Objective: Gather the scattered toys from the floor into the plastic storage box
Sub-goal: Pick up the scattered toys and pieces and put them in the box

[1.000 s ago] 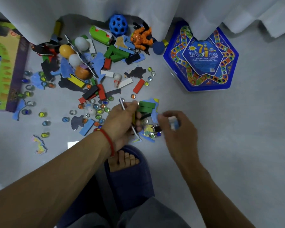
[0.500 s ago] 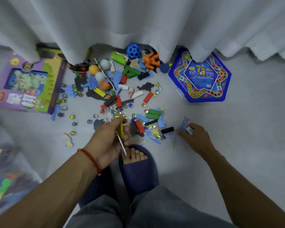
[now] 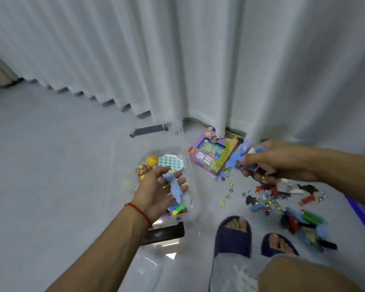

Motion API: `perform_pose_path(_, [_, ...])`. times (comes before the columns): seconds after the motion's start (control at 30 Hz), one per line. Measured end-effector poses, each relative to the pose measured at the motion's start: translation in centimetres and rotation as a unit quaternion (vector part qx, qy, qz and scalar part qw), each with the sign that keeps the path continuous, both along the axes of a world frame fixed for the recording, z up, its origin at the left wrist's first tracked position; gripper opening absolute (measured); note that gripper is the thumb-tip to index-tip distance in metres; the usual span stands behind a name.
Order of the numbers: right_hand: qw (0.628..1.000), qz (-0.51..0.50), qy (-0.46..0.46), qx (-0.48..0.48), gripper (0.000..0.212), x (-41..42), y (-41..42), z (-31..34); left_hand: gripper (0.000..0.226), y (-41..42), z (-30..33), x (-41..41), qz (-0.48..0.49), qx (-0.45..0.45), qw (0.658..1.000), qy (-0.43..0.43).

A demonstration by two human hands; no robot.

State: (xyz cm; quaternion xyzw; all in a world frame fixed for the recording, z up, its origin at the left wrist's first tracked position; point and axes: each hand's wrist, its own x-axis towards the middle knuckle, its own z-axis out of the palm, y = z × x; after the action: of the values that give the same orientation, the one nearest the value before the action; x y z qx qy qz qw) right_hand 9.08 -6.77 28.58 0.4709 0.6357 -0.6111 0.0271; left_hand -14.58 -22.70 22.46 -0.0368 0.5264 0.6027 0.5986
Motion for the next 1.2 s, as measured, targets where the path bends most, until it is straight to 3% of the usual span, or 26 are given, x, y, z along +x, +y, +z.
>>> perform_pose_path(0.17, [0.995, 0.071, -0.033, -0.057, 0.015, -14.0, -3.9, 2.7, 0.030, -5.6, 3.1, -7.6, 0.094, -0.029, 0.995, 0.027])
perform_pose_path(0.23, [0.995, -0.017, 0.004, -0.099, 0.025, -16.7, -4.4, 1.9, 0.011, -4.6, 3.8, -7.9, 0.104, -0.006, 0.994, 0.018])
perform_pose_path(0.33, [0.982, -0.096, 0.100, -0.130, 0.049, -20.2, -4.6, 1.9, 0.022, -3.2, 5.7, -9.5, 0.141, 0.015, 0.988, 0.054])
perform_pose_path(0.43, [0.980, -0.105, 0.135, -0.101, 0.046, -20.6, -4.1, 3.0, 0.032, -1.6, 7.0, -11.3, 0.142, 0.005, 0.983, 0.119])
perform_pose_path(0.5, [0.991, -0.066, 0.095, -0.070, 0.045, -18.8, -3.4, 3.0, 0.034, -1.0, 6.1, -12.2, 0.130, -0.028, 0.976, 0.174])
perform_pose_path(0.63, [0.999, 0.015, -0.023, 0.024, 0.026, -11.8, -1.7, 1.0, 0.007, -0.6, 4.5, -9.6, 0.055, -0.067, 0.973, 0.212])
perform_pose_path(0.73, [0.995, 0.042, -0.085, 0.032, 0.018, -5.2, -0.2, -0.4, 0.011, 0.2, 2.6, -5.6, -0.006, -0.066, 0.972, 0.225])
perform_pose_path(0.93, [0.981, 0.038, -0.189, 0.035, 0.030, 7.1, 3.0, -3.2, 0.021, 4.1, -1.0, 5.5, -0.168, -0.008, 0.957, 0.235])
perform_pose_path(1.07, [0.962, 0.018, -0.258, 0.084, 0.019, 13.4, 5.1, -7.7, 0.020, 7.2, -4.6, 13.0, -0.287, -0.014, 0.921, 0.262])
perform_pose_path(1.2, [0.934, 0.029, -0.322, 0.149, 0.030, 17.6, 4.6, -15.5, 0.019, 9.5, -10.9, 17.4, -0.395, -0.061, 0.853, 0.337])
